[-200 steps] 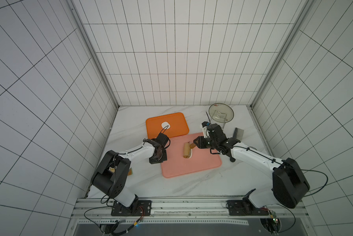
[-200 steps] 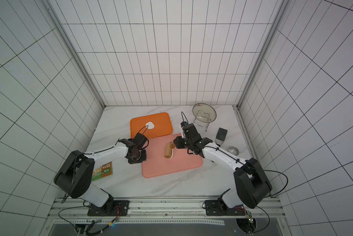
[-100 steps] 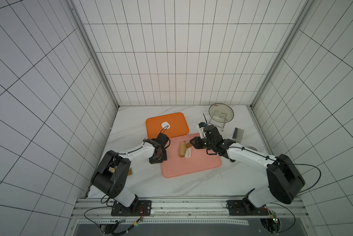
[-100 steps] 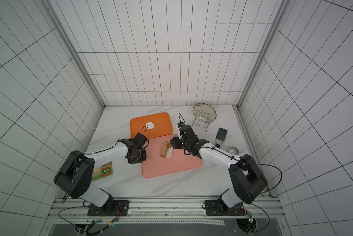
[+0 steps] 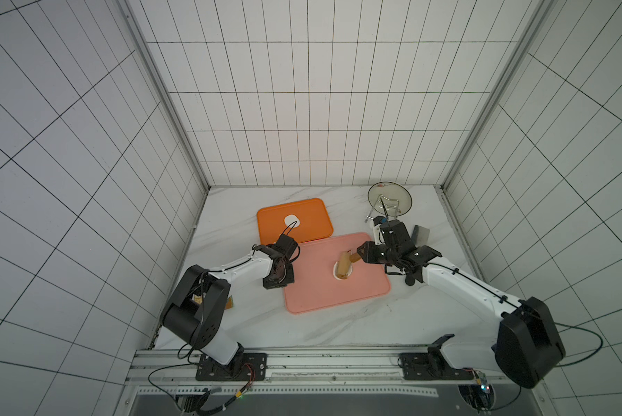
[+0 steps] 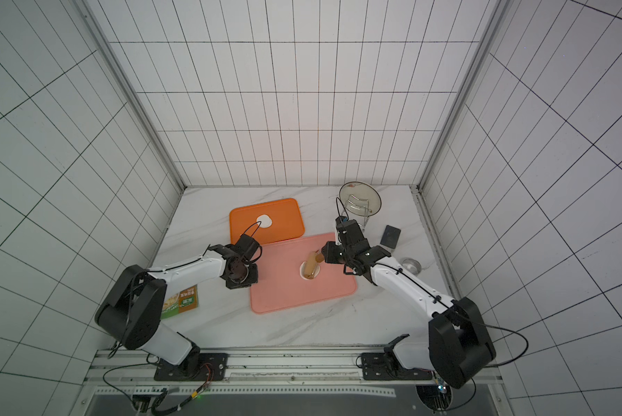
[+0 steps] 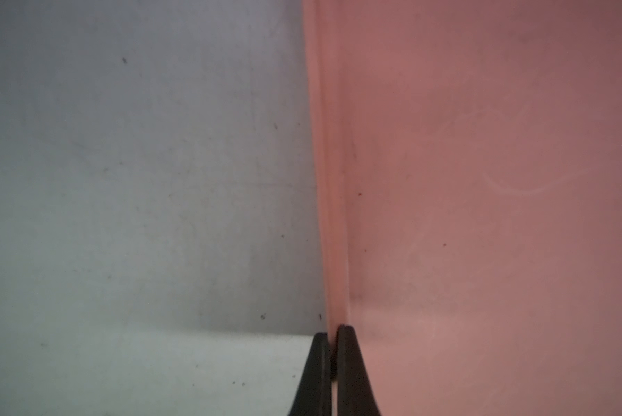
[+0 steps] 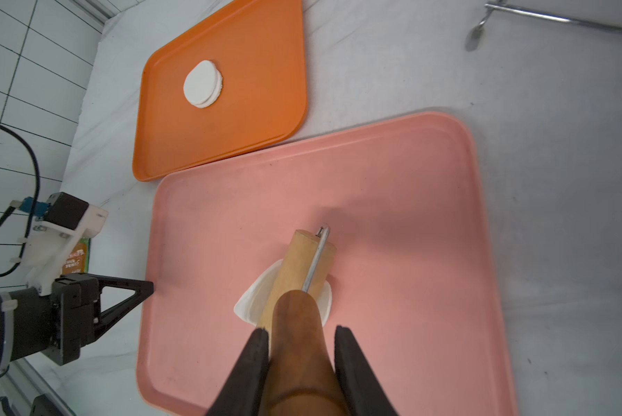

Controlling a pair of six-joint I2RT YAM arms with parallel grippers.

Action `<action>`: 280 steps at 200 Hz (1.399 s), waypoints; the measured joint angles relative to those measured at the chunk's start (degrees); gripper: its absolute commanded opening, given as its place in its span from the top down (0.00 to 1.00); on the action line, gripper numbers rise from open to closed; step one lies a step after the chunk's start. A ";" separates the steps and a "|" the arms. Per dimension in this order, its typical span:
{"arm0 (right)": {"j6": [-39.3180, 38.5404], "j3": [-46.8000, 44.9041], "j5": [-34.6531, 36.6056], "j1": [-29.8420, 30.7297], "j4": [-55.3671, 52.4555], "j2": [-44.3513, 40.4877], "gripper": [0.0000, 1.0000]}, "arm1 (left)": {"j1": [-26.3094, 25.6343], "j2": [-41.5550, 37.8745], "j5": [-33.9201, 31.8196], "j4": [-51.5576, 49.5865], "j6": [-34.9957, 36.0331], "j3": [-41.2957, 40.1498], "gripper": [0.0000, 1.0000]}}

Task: Roll out the dumpling wrappers from the dough
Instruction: Flatten out the dough on the work surface.

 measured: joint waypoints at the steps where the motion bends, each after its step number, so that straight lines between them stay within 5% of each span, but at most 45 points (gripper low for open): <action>1: -0.02 -0.11 0.02 -0.11 -0.09 -0.13 1.00 | 0.00 0.00 0.00 0.00 0.00 0.00 1.00; 170: -0.72 -2.49 2.99 -0.94 -2.75 -3.82 1.00 | 0.00 0.02 -0.17 0.00 -0.79 0.00 1.00; 280: -2.64 14.25 1.36 2.69 -9.99 -0.11 1.00 | -1.20 1.01 -1.70 -0.81 -1.33 0.79 1.00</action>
